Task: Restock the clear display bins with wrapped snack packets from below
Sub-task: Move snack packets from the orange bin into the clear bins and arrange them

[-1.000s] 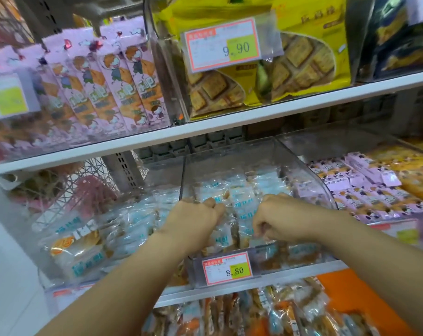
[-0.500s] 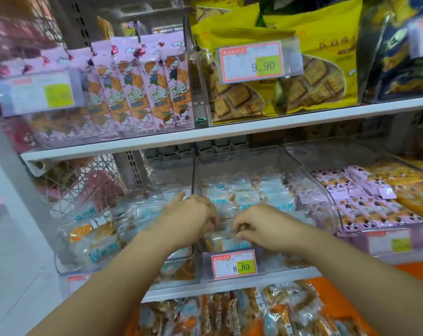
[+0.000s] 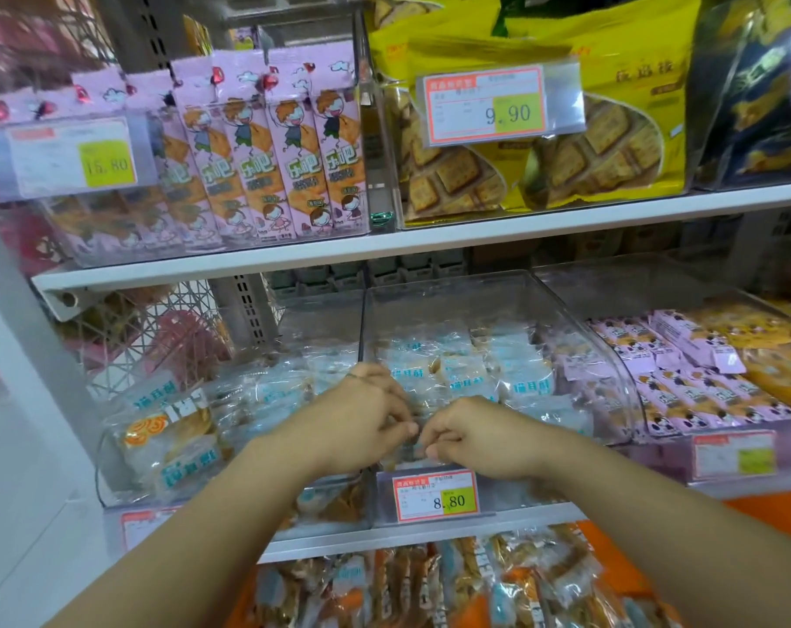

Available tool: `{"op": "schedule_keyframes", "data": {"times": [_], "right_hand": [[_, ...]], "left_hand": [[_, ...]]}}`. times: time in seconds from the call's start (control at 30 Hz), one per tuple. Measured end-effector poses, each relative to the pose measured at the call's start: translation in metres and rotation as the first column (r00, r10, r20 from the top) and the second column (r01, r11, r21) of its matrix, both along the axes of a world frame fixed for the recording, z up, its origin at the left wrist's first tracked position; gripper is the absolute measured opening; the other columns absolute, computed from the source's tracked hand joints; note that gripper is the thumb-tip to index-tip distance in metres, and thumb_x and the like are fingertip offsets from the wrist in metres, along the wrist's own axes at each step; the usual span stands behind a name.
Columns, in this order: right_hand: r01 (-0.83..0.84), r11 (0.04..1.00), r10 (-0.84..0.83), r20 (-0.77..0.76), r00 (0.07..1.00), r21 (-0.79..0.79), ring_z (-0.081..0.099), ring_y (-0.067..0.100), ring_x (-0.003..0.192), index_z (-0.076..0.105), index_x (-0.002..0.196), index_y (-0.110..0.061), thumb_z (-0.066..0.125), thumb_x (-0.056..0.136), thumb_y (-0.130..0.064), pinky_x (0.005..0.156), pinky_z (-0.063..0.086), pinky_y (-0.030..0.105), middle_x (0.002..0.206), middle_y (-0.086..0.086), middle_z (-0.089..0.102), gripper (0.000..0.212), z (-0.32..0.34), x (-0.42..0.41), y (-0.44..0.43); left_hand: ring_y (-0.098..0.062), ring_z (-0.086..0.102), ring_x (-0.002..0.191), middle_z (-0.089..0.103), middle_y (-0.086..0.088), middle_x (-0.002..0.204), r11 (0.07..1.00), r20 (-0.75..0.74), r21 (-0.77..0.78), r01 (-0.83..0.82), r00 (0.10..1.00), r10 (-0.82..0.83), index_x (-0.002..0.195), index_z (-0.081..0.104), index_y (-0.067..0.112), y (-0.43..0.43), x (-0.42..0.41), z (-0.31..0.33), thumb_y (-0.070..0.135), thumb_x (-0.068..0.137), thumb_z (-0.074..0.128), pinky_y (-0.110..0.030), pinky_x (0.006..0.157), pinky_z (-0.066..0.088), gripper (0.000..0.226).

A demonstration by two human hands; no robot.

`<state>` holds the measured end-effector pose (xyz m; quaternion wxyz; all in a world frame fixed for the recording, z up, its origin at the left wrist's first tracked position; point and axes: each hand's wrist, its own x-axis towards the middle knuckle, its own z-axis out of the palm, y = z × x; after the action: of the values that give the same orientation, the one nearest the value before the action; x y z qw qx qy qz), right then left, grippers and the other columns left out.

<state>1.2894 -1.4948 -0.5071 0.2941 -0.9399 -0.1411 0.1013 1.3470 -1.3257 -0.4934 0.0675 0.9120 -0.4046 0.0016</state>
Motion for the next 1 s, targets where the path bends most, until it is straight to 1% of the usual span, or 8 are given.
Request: {"op": "schedule_keyframes", "data": {"times": [0.07,0.17,0.27,0.33,0.4,0.53,0.8,1.0], "right_hand": [[-0.025,0.999,0.026,-0.016,1.000,0.036,0.057,-0.001,0.070,0.069,0.096,-0.021,0.052,0.096,-0.019,0.071,0.045,0.019,0.079,-0.009,0.064,0.017,0.008,-0.003,-0.007],[0.101,0.992,-0.109,0.108,0.988,0.078,0.061,0.001,0.094,0.069,0.110,-0.022,0.057,0.094,-0.022,0.087,0.048,0.017,0.108,-0.009,0.068,0.020,0.022,-0.008,-0.032],[0.191,0.964,-0.139,0.261,0.955,-0.183,0.056,0.003,0.103,0.066,0.114,-0.029,0.064,0.088,-0.024,0.091,0.046,0.021,0.117,-0.011,0.064,0.026,0.025,-0.008,-0.053],[0.197,0.891,-0.089,0.269,0.959,-0.408,0.047,0.012,0.116,0.057,0.120,-0.034,0.068,0.083,-0.031,0.100,0.039,0.033,0.125,-0.010,0.054,0.038,0.018,-0.006,-0.053],[0.183,0.853,-0.072,0.237,0.969,-0.488,0.043,0.017,0.117,0.052,0.118,-0.032,0.071,0.078,-0.037,0.096,0.035,0.035,0.123,-0.005,0.048,0.044,0.008,0.000,-0.049],[0.182,0.834,-0.079,0.213,0.974,-0.521,0.045,0.019,0.107,0.048,0.106,-0.028,0.072,0.076,-0.040,0.084,0.032,0.034,0.112,-0.002,0.050,0.040,-0.002,0.012,-0.045],[0.200,0.765,0.005,0.316,0.949,-0.612,0.047,0.018,0.109,0.051,0.106,-0.026,0.075,0.076,-0.030,0.088,0.030,0.033,0.114,-0.004,0.056,0.039,-0.010,0.024,-0.043],[0.204,0.816,-0.058,0.275,0.960,-0.541,0.048,0.018,0.108,0.055,0.109,-0.030,0.075,0.072,-0.042,0.089,0.029,0.033,0.111,-0.007,0.059,0.044,0.000,0.017,-0.047]], "left_hand": [[-0.011,0.025,0.133,0.054,0.013,0.130,0.999,0.005,0.034,-0.011,1.000,0.010,0.113,0.068,0.029,0.001,-0.004,0.003,0.047,0.092,0.052,-0.020,0.107,0.020,0.032],[-0.010,0.027,0.133,0.049,0.016,0.133,0.996,0.043,0.081,-0.037,0.998,0.034,0.113,0.066,0.036,0.002,-0.013,0.005,0.057,0.088,0.051,-0.032,0.114,0.020,0.036],[-0.007,0.023,0.136,0.043,0.019,0.138,0.984,0.060,0.164,-0.067,0.997,0.057,0.114,0.064,0.038,-0.006,-0.021,0.005,0.062,0.085,0.051,-0.049,0.117,0.005,0.040],[-0.006,0.023,0.137,0.039,0.019,0.140,0.975,0.067,0.207,-0.080,0.996,0.067,0.114,0.064,0.038,-0.014,-0.022,0.006,0.059,0.085,0.055,-0.053,0.117,-0.001,0.037],[-0.009,0.021,0.139,0.032,0.016,0.147,0.967,0.073,0.237,-0.092,0.994,0.077,0.114,0.064,0.038,-0.020,-0.022,0.007,0.054,0.086,0.057,-0.056,0.116,-0.003,0.033],[-0.010,0.021,0.141,0.024,0.017,0.153,0.952,0.101,0.292,-0.093,0.993,0.066,0.115,0.064,0.039,-0.020,-0.022,0.005,0.056,0.088,0.053,-0.058,0.114,-0.009,0.034],[-0.003,0.039,0.133,0.037,0.026,0.146,0.946,0.100,0.310,-0.089,0.993,0.061,0.115,0.063,0.041,-0.021,-0.020,0.002,0.057,0.091,0.046,-0.057,0.112,-0.015,0.033],[-0.003,0.039,0.132,0.041,0.022,0.144,0.970,0.039,0.238,-0.052,0.998,0.044,0.115,0.063,0.038,-0.018,-0.024,0.010,0.055,0.091,0.048,-0.056,0.114,-0.011,0.033]]}}
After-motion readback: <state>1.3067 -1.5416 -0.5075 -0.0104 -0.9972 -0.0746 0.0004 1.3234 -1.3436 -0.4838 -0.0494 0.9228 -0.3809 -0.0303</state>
